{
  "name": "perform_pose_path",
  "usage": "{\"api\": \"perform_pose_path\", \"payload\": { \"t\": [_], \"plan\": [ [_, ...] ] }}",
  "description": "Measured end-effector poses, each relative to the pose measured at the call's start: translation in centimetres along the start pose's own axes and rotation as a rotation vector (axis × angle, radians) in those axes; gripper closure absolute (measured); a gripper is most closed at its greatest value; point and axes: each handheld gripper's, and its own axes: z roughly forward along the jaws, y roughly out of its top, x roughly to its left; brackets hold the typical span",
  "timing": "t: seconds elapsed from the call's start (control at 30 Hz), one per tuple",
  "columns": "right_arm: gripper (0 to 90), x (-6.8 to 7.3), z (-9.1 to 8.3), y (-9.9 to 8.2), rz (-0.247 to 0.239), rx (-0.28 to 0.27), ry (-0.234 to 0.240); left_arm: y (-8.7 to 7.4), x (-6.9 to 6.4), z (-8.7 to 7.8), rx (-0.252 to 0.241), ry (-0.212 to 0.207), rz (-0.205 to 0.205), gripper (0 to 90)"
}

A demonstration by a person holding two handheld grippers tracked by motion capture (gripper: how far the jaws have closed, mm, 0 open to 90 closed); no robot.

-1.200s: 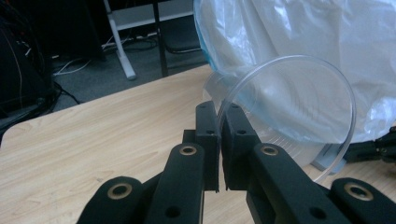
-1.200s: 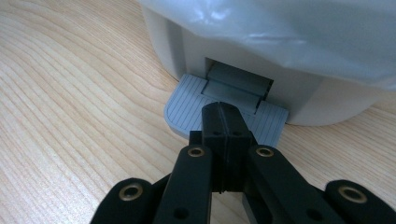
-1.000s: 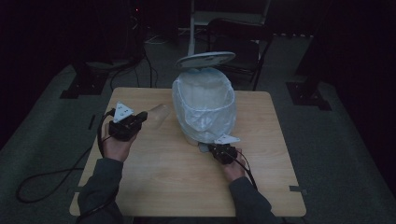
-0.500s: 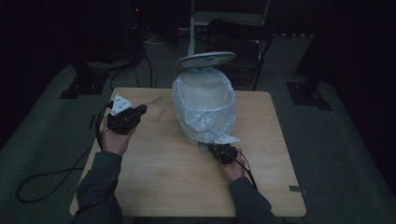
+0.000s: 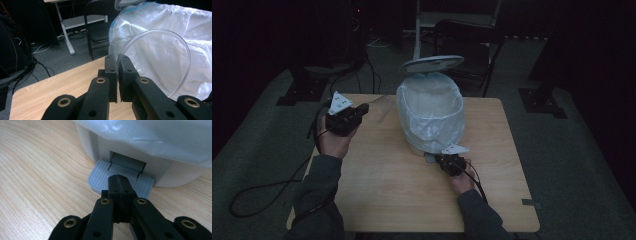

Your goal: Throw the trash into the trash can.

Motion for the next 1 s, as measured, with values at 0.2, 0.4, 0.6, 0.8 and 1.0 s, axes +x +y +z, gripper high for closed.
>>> {"api": "perform_pose_path", "payload": {
  "t": [0.2, 0.4, 0.6, 0.8, 1.0],
  "plan": [
    [90.0, 0.0, 0.0, 0.0, 0.0, 0.0, 0.0, 0.9, -0.1, 0.1, -0.008, -0.001, 0.014, 87.5],
    [90.0, 0.0, 0.0, 0.0, 0.0, 0.0, 0.001, 1.8, -0.2, 0.2, -0.017, -0.003, 0.025, 87.5],
    [90.0, 0.0, 0.0, 0.0, 0.001, -0.001, 0.002, 2.4, -0.2, 0.4, -0.019, -0.003, 0.029, 87.5],
    [90.0, 0.0, 0.0, 0.0, 0.0, -0.002, 0.003, 2.9, -0.1, 0.4, -0.024, -0.003, 0.034, 87.5],
    [90.0, 0.0, 0.0, 0.0, 0.0, -0.002, 0.002, 3.7, -0.4, 0.3, -0.042, -0.006, 0.038, 87.5]
  ]
}}
